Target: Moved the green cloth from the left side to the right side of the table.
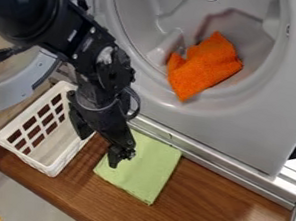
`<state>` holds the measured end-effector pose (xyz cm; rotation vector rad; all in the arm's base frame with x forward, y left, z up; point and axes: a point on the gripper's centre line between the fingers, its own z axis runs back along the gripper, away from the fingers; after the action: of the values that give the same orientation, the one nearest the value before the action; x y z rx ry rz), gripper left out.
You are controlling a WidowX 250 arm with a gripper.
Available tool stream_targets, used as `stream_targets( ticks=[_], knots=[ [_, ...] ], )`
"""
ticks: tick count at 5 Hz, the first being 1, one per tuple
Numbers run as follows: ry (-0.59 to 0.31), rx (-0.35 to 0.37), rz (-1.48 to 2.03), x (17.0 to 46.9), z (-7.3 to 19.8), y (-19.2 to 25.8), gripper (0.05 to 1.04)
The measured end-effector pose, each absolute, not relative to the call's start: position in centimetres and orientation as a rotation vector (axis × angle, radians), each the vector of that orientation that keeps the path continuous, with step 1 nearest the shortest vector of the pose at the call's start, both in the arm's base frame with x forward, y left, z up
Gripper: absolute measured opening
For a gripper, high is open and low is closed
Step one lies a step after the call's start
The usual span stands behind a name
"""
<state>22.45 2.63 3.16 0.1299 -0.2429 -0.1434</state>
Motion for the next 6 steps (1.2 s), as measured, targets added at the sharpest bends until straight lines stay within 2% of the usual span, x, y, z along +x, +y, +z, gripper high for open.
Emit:
stream_targets(
  ticks=[1,2,3,4,6],
  knots=[
    [-0.223,0.123,-0.137,22.2,2.7,2.6,1.001],
    [-0.207,0.112,-0.073,23.3,2.0,3.7,1.001],
    [-0.186,0.093,-0.061,25.8,0.2,3.1,1.001],
    [-0.15,0.045,-0.027,27.8,-2.8,3.0,1.001],
    [-0.146,0.026,-0.028,29.1,-4.4,2.7,1.001]
  ],
)
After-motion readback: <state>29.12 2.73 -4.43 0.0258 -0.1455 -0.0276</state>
